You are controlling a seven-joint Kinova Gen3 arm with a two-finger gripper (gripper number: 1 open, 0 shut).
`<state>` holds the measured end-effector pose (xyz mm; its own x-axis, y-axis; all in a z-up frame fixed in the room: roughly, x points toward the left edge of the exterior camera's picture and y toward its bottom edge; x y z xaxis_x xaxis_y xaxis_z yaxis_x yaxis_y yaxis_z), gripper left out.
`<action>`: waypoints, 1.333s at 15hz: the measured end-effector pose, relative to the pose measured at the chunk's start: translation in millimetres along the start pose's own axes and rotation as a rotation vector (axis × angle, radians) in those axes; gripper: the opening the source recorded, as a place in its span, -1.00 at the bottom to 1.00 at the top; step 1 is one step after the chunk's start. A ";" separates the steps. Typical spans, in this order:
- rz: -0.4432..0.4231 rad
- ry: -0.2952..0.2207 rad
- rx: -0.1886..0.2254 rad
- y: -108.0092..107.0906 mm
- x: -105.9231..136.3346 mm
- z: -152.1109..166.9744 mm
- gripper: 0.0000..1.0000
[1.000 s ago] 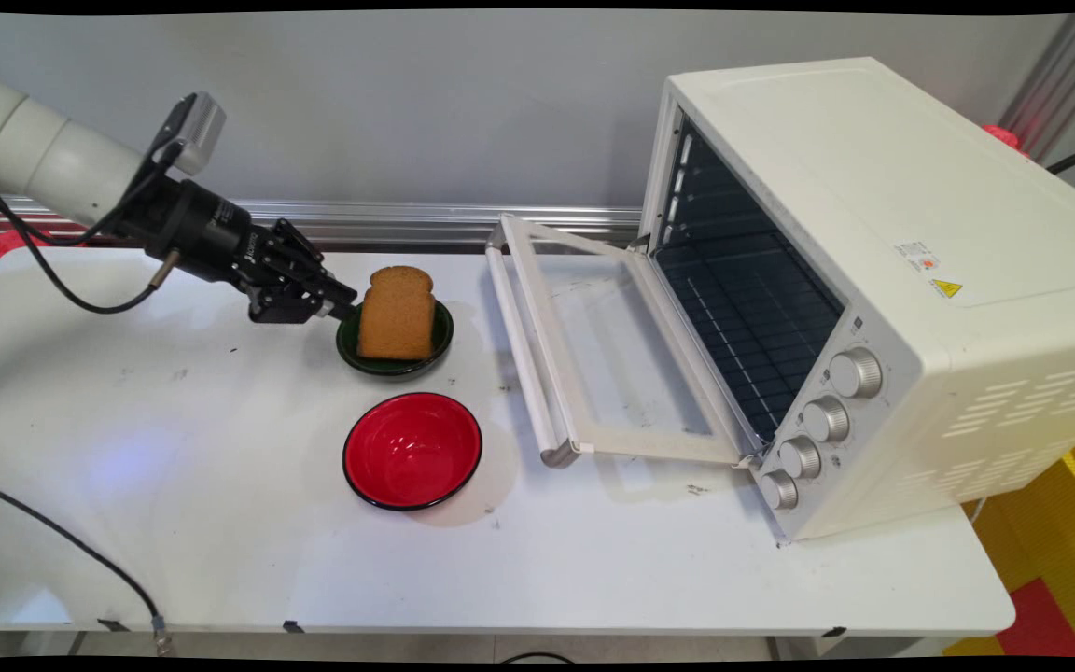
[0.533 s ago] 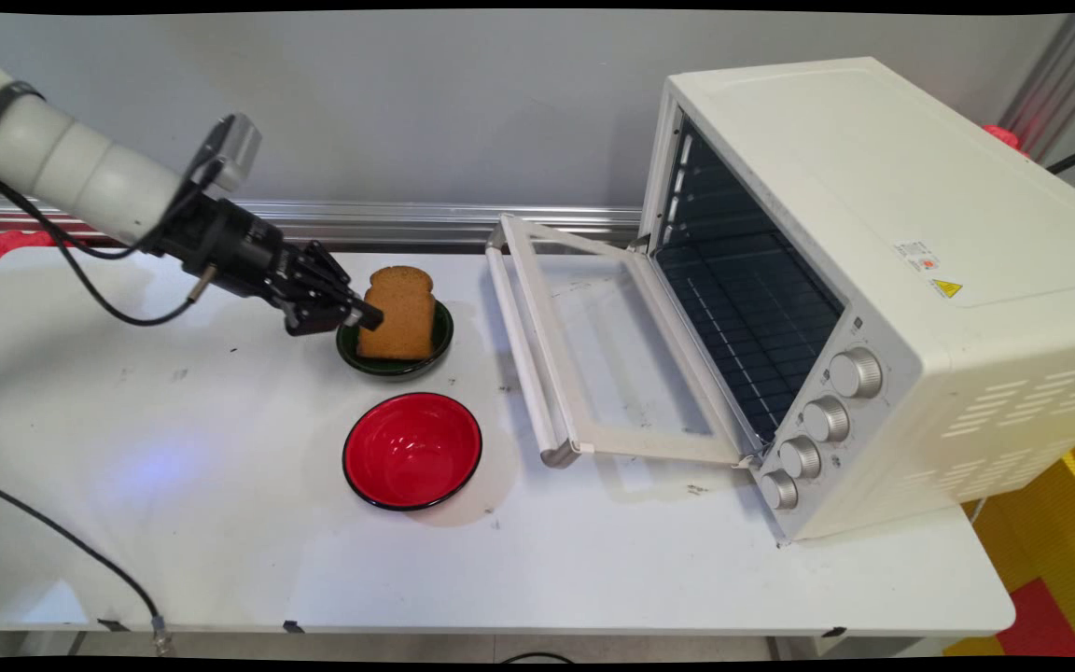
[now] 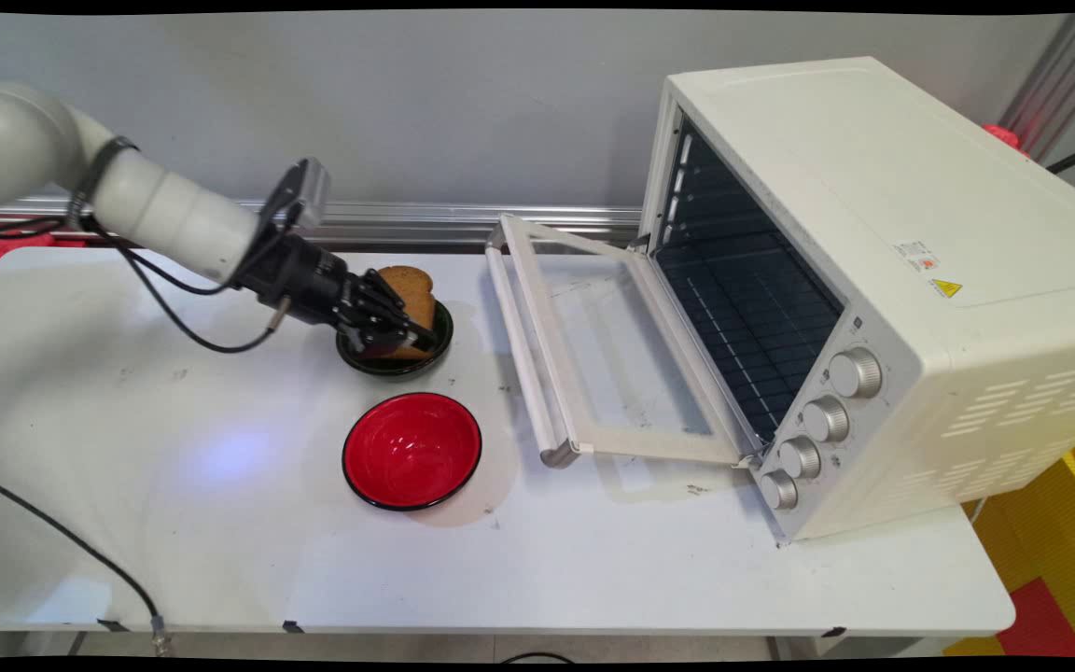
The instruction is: Close the oven
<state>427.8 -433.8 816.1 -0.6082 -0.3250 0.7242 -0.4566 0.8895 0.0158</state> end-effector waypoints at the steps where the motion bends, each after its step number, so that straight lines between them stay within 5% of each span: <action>1: -0.001 0.005 -0.001 -0.8 0.1 8.0 -1.00; 20: -0.013 0.049 -0.015 -11.9 2.1 94.4 -1.00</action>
<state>370.7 -475.4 752.4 -0.5699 -0.3205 0.7567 -0.4539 0.8903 0.0352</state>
